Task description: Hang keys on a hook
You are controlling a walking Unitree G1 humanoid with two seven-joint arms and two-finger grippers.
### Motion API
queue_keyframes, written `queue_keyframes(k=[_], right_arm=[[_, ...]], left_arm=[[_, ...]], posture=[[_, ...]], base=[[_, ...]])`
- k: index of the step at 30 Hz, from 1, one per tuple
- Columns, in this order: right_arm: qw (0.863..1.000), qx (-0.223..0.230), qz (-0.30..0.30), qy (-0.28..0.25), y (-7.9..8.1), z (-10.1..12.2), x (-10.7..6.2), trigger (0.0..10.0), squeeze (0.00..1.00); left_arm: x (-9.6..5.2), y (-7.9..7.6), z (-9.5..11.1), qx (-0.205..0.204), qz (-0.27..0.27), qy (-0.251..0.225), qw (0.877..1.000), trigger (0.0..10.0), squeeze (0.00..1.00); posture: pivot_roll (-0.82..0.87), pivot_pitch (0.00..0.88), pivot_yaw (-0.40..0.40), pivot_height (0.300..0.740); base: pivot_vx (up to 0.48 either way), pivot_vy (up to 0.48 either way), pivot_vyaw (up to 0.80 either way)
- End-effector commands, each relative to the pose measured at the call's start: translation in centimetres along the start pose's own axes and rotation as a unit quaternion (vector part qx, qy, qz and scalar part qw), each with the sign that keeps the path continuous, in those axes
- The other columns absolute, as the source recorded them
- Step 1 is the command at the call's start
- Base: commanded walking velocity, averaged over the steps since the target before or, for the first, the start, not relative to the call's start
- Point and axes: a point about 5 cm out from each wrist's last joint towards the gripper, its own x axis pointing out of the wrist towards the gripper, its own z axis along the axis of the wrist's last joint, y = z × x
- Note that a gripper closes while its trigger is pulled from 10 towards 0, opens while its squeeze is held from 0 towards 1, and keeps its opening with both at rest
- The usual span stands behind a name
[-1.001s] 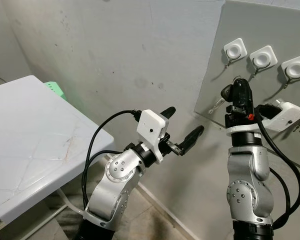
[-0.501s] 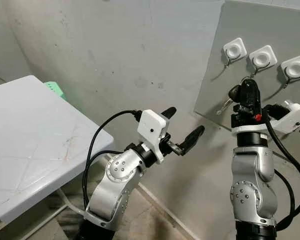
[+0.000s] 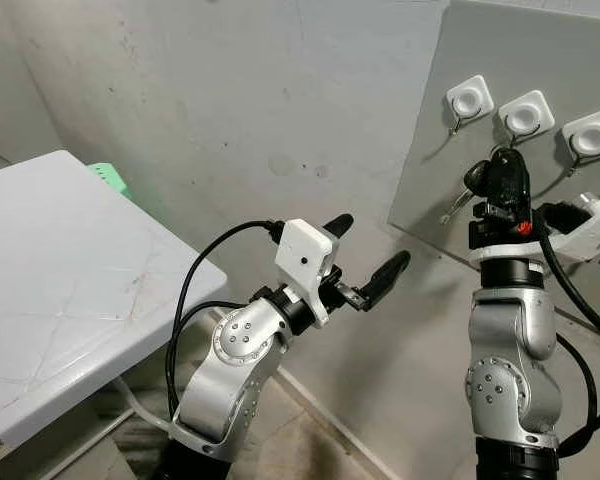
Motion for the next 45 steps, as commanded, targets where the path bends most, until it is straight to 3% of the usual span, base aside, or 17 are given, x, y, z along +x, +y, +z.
queue_keyframes(k=[1, 18, 19, 33, 34, 35, 36, 40, 45], right_arm=[[1.000, 0.005, 0.003, -0.020, 0.4, 0.9, 0.5, 10.0, 0.00], [0.995, 0.077, -0.057, 0.026, -1.3, -1.2, -1.1, 10.0, 0.00], [0.995, 0.082, -0.055, 0.030, -1.2, -1.4, -1.2, 10.0, 1.00], [0.995, 0.066, -0.034, 0.066, -1.2, -2.9, -2.3, 10.0, 1.00], [0.996, 0.035, -0.024, 0.084, -1.4, -3.5, -2.9, 10.0, 1.00], [0.996, 0.035, -0.024, 0.084, -1.4, -3.5, -2.9, 10.0, 1.00], [0.995, 0.008, -0.015, 0.101, -1.7, -4.2, -3.5, 10.0, 1.00], [0.991, -0.021, -0.006, 0.132, -2.5, -5.4, -4.9, 10.0, 1.00], [0.979, -0.057, -0.010, 0.196, -4.5, -7.6, -7.5, 10.0, 1.00]], left_arm=[[0.0, -0.2, 0.4, 0.003, 0.000, -0.006, 1.000, 10.0, 0.00], [0.0, -0.1, 0.5, 0.001, 0.005, -0.007, 1.000, 10.0, 0.00], [0.0, -0.2, 0.5, 0.001, 0.005, -0.007, 1.000, 10.0, 0.00], [-0.1, 0.0, 0.4, 0.005, 0.025, -0.005, 1.000, 10.0, 0.00], [-0.3, 0.3, 0.2, 0.006, 0.035, -0.002, 0.999, 10.0, 0.00], [-0.3, 0.3, 0.2, 0.006, 0.035, -0.002, 0.999, 10.0, 0.00], [-0.5, 0.5, -0.1, 0.005, 0.046, 0.001, 0.999, 10.0, 0.00], [-1.3, 1.4, -1.4, 0.000, 0.083, 0.016, 0.996, 10.0, 0.00], [-3.4, 3.2, -5.2, -0.012, 0.153, 0.071, 0.986, 10.0, 0.00]], posture=[[-0.02, 0.007, -0.011, 0.740], [-0.02, 0.010, -0.011, 0.740], [-0.02, 0.010, -0.011, 0.740], [-0.01, 0.030, -0.017, 0.740], [-0.01, 0.033, -0.018, 0.740], [-0.01, 0.033, -0.018, 0.740], [-0.01, 0.033, -0.018, 0.740], [-0.01, 0.035, -0.019, 0.740], [-0.01, 0.035, -0.019, 0.740]], base=[[0.000, 0.000, 0.00], [0.000, 0.000, 0.00], [0.000, 0.000, 0.00], [0.000, 0.000, 0.00], [0.000, 0.000, 0.00], [0.000, 0.000, 0.00], [0.000, 0.000, 0.00], [0.000, 0.000, 0.00], [0.000, 0.000, 0.00]])
